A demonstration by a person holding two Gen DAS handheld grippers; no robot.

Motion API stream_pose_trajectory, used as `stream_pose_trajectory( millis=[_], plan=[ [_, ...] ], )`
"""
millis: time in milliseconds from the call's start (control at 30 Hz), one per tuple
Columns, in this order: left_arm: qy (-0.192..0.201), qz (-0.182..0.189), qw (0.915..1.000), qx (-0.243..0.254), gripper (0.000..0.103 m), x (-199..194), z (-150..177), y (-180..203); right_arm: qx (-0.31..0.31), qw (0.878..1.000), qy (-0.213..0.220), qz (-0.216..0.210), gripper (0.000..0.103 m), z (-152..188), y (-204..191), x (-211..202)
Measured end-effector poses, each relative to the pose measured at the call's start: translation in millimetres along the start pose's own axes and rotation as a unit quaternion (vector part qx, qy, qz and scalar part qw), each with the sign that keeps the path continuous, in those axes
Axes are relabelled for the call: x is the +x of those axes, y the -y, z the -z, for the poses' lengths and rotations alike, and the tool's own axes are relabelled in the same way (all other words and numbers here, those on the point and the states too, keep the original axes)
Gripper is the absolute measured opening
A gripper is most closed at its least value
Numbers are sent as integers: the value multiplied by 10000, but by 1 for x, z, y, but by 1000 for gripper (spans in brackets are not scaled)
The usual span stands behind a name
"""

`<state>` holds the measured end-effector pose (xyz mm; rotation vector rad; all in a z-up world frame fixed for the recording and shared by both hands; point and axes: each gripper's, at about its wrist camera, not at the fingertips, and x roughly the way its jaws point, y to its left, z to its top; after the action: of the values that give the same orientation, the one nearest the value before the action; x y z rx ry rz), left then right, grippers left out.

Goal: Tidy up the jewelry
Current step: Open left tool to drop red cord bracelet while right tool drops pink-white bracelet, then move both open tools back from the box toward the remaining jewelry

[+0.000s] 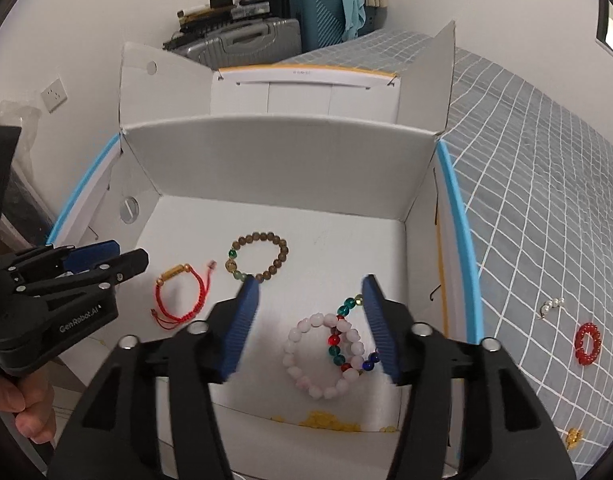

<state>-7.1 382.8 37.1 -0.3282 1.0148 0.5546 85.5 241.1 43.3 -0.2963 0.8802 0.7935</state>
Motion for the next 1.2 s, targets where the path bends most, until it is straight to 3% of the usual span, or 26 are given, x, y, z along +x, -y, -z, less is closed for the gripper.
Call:
stream_pose_trajectory(
  millis=[200,467,633,900,1200],
  plan=[
    [215,-15,9998,13,60,-13,-3,5,47,9996,253,64,79,-2,5,-18],
    [566,-43,9984,77,80,-38,-7,19,63,9981,557,246,91,-1,19,-44],
    [817,-61,9966,86,94,-52,-9,32,171,9968,673,398,93,1,35,-56],
    [1047,43,9944,122,97,-66,-15,64,363,9928,911,688,94,13,73,-87],
    [986,460,9924,570,97,-65,-21,144,839,9850,998,1134,94,42,146,-120]
  ],
)
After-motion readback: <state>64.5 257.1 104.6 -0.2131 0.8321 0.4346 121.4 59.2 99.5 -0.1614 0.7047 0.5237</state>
